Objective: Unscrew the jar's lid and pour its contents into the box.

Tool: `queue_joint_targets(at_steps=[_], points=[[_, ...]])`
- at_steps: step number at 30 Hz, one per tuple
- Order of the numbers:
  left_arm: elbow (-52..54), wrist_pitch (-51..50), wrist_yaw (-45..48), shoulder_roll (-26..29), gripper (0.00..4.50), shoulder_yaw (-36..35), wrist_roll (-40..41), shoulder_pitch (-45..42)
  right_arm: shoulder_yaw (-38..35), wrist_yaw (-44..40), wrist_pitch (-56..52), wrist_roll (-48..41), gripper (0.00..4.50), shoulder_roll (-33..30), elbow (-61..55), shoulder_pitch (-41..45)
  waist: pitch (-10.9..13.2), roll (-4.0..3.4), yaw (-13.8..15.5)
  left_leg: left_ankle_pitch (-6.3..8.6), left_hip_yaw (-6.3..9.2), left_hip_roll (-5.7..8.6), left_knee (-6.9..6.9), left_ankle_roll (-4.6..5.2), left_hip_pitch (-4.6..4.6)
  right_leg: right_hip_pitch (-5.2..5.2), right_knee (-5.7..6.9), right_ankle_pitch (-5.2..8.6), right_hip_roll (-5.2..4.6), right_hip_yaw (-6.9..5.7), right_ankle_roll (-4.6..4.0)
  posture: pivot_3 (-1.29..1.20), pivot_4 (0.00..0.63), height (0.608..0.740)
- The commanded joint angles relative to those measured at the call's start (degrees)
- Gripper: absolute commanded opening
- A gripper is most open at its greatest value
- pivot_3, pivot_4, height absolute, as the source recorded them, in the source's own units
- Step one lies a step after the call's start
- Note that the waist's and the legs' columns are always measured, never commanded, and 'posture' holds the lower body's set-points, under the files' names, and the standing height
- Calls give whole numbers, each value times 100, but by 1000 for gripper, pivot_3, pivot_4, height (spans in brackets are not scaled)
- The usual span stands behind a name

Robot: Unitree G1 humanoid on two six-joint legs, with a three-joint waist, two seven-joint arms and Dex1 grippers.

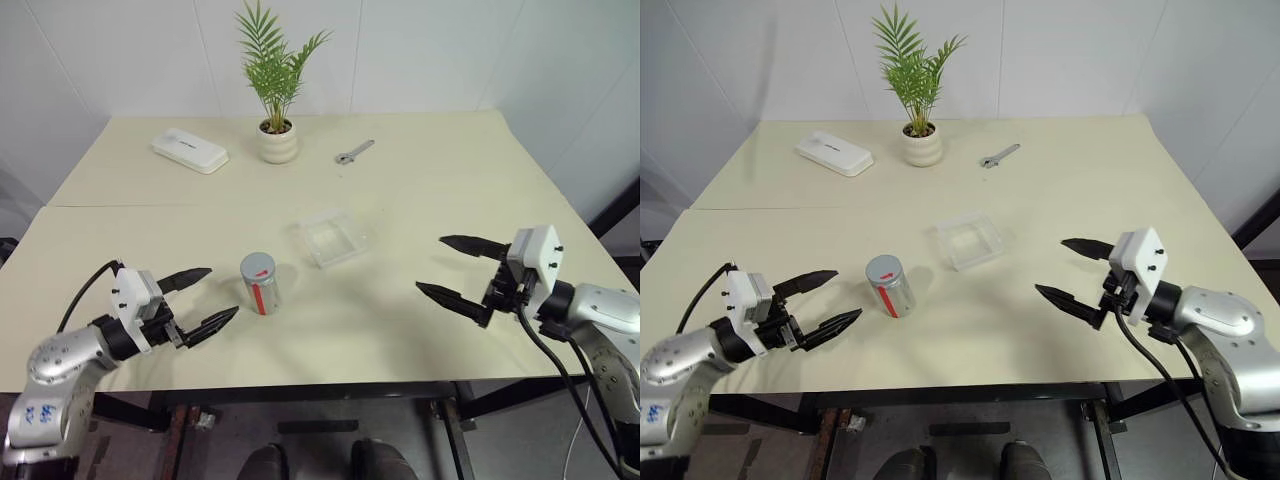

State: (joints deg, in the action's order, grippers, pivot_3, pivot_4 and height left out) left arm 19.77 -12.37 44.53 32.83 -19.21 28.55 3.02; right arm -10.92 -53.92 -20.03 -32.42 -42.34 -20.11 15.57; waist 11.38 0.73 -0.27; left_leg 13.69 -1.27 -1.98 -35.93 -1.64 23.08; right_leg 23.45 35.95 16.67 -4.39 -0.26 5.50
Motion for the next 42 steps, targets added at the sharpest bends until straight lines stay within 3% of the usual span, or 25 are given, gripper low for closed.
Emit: queue_joint_targets(at_steps=[1,7,21,34,42], points=[[653,-40,-665,-330,4489,68,-157,284,257,-165,8,-172,4500,118,-69,395,0,0,7,0,-1,3,-2,0,0,0,0,-1,3,2,0,0,150,740],[765,104,-1881,-1266,4489,948,-1251,483,711,-323,116,-35,4500,408,343,1115,1,5,26,-7,-18,20,-17,17,3,-1,-11,-10,3,12,-14,0,150,740],[413,211,-2966,-2096,4489,1883,-2246,146,899,-383,-170,-120,4500,418,106,1117,-1,9,18,-4,-58,20,-18,31,0,6,-31,-26,6,48,-15,0,150,740],[-161,39,-3730,-2736,4489,2137,-2706,-837,798,-337,-347,-115,4500,425,15,975,-1,12,17,-2,-65,23,-17,35,2,10,-35,-50,13,53,26,0,150,740],[92,-235,-3655,-2611,1991,1953,-2586,-799,824,-249,-255,-43,4500,493,119,964,-1,12,18,-1,-65,22,-18,34,2,11,-34,-50,16,53,26,0,150,740]])
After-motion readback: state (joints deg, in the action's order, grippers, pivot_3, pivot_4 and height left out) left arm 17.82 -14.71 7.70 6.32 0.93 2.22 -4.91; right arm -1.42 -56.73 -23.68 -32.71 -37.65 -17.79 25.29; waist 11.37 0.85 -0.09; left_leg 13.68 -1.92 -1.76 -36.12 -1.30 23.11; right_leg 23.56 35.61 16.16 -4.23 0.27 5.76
